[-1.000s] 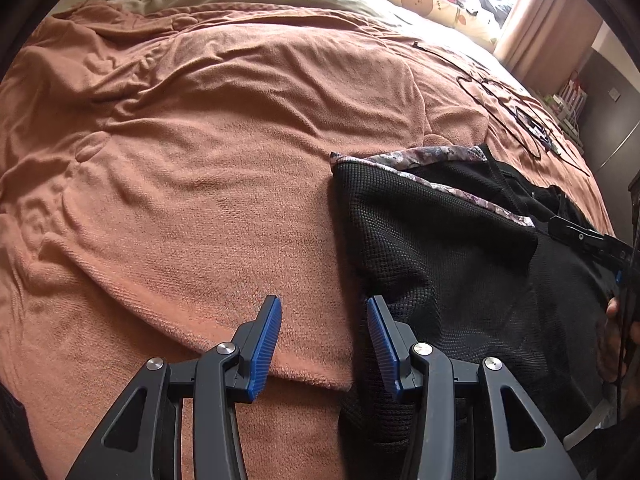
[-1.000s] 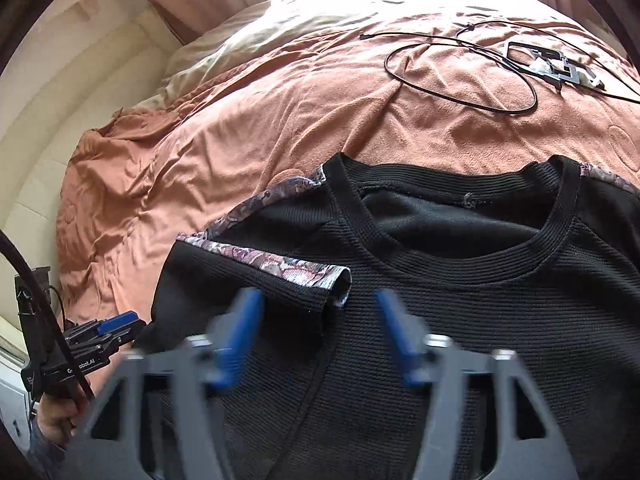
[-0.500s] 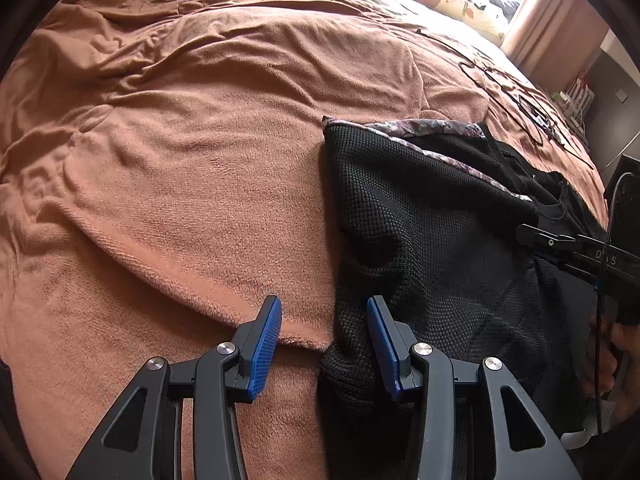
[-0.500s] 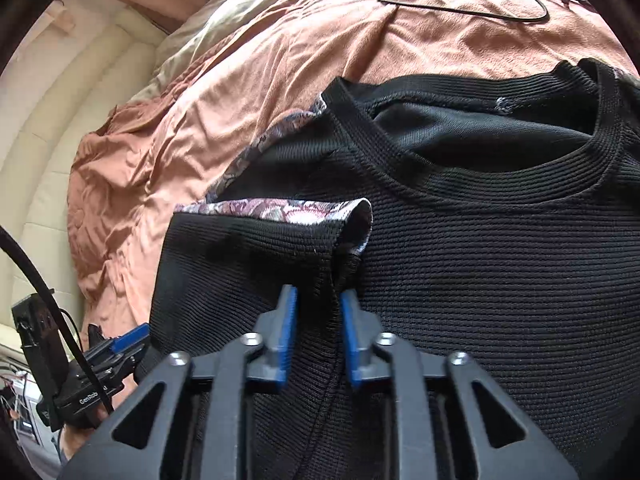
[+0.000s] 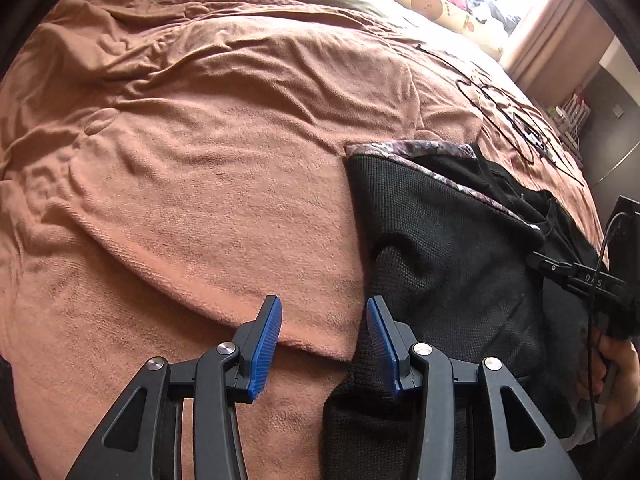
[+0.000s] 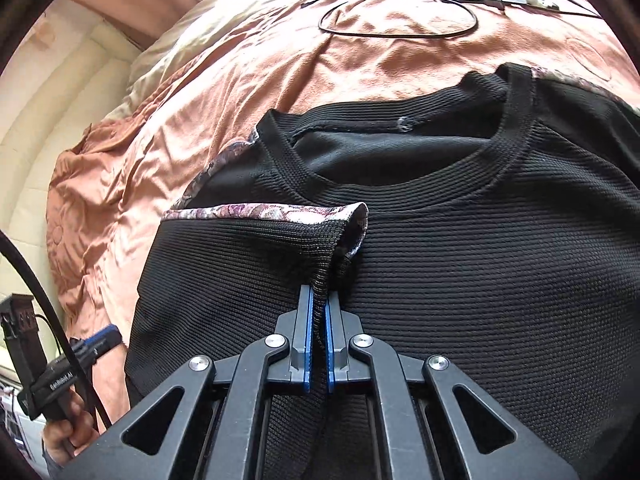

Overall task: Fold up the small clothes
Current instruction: 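Fold the sleeve back along the folded edge with the right gripper, release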

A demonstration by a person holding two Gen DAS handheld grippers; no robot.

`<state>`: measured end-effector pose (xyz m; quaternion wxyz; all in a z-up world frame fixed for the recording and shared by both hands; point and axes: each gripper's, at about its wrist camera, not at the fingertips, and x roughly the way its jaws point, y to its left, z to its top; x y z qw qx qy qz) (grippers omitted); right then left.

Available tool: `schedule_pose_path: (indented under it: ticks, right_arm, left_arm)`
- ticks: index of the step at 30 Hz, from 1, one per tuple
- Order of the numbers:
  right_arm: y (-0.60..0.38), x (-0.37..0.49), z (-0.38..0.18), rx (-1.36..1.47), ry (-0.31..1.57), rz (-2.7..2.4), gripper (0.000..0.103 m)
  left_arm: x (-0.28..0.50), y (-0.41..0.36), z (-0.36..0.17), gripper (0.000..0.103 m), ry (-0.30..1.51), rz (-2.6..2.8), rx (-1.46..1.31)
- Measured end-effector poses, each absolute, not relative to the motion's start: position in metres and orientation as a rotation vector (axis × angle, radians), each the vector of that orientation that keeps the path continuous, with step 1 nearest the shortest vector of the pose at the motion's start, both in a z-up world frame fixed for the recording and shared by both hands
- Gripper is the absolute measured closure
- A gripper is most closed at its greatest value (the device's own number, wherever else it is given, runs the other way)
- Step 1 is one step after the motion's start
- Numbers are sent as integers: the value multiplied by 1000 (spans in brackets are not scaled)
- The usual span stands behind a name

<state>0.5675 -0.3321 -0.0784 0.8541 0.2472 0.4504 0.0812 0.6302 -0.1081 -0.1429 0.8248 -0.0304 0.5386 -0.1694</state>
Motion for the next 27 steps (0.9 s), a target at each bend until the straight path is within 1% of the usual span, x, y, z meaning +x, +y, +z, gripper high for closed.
schedule_pose_path:
  ticks: [6,7,9,10,14,24,25,26,27]
  right_arm:
    - [-332,560,-75,490,980,193,101]
    - [-332,558,-74,492,977,192,101]
    - [-335,557,-72,499,967,188,101]
    - [-335,556,-72,498,963,183,101]
    - [-328,558,-73,477,965,179,101]
    - [-328,556,-68,421,928,125,101]
    - [-327,556,-68,416,944,115,100]
    - [-327,555,-69,436,968,125,99]
    - [-327,552,-69,452,981,135,96]
  left_arm:
    - [612,-124,-159,57,1189,-397,-6]
    - [610,-124,-161,68,1190,-392,4]
    - [608,-120,-166,88,1216,-410,-26]
    - [607,-117,-166,90,1218,-413,-46]
    - [599,-109,-163,91,1227,-405,-74]
    - [607,-110,-161,90,1212,-361,-85]
    - [607,-107,-159,89,1209,-336,-79]
    - [607,-104,-157,86,1208,-332,-90]
    - [605,-100,-154,80,1210,-333,-106]
